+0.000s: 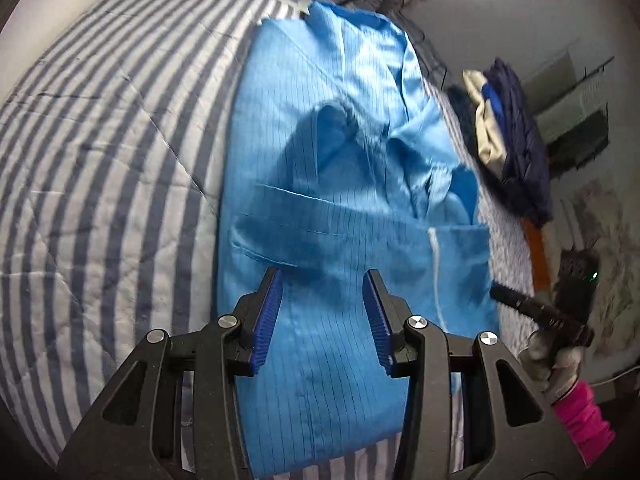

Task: Fold large clothes
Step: 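Open both tools and lift them away from the folded jacket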

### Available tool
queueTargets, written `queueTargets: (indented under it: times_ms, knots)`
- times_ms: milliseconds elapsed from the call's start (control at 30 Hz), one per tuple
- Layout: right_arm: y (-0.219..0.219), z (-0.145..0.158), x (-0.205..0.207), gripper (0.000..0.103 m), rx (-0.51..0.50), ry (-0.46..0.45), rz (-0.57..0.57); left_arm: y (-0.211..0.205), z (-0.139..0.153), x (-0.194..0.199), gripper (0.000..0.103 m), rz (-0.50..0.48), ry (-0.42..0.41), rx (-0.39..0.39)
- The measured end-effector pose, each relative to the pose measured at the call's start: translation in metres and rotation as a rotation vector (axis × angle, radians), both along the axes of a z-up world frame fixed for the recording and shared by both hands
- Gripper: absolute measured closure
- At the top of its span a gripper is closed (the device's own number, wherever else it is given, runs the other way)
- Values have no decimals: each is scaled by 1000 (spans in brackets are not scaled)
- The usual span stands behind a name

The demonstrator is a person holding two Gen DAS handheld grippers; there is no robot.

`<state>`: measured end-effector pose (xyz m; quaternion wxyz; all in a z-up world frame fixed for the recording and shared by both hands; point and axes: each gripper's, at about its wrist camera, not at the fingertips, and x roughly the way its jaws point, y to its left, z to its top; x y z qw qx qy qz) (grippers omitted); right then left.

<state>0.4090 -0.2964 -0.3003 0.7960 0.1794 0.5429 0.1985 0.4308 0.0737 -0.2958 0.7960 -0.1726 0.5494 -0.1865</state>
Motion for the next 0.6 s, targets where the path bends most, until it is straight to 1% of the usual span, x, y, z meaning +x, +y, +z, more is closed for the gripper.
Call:
queueTargets:
  times_ms: [33, 67, 133, 167, 200, 233, 267, 333, 400, 433, 467, 500, 533, 567, 600]
  knots:
    - [1, 0, 0, 67, -1, 2, 1, -3, -2, 0, 61, -9, -4, 17]
    - [4, -2, 1, 69, -17, 8, 6, -5, -2, 0, 61, -14, -10, 30]
    - [6, -1, -1, 86, -21, -4, 14, -7, -4, 1, 61, -12, -25, 56]
    - [6, -1, -1, 90, -28, -7, 16, -8, -5, 2, 61, -6, -28, 65]
    - [7, 1, -2, 94, -61, -13, 21, -9, -8, 2, 61, 0, -34, 77]
    - [9, 1, -2, 97, -85, -13, 23, -9, -10, 2, 61, -1, -38, 82]
    - [10, -1, -3, 98, -138, -5, 20, -11, -11, 1, 61, -5, -49, 96]
    - [13, -4, -3, 98, -167, 8, 25, -16, -7, 1, 61, -18, -62, 124]
    - [16, 0, -5, 97, -188, -1, 28, -16, 1, -1, 61, -20, -80, 129]
    - [14, 2, -5, 91, -185, -5, 25, -14, 6, -3, 61, -14, -94, 127]
    - [13, 9, -6, 88, -181, -18, 13, -14, 11, -4, 61, -8, -105, 125]
    - [12, 14, -7, 79, -186, -36, 3, -13, 16, -6, 61, -6, -115, 118]
    - [12, 20, -9, 75, -192, -58, -2, -12, 21, -10, 61, -9, -128, 104]
    - [14, 30, -13, 75, -198, -100, 0, -11, 25, -13, 61, -14, -134, 94]
    - [17, 37, -16, 74, -183, -130, 13, -13, 29, -18, 61, -30, -142, 82]
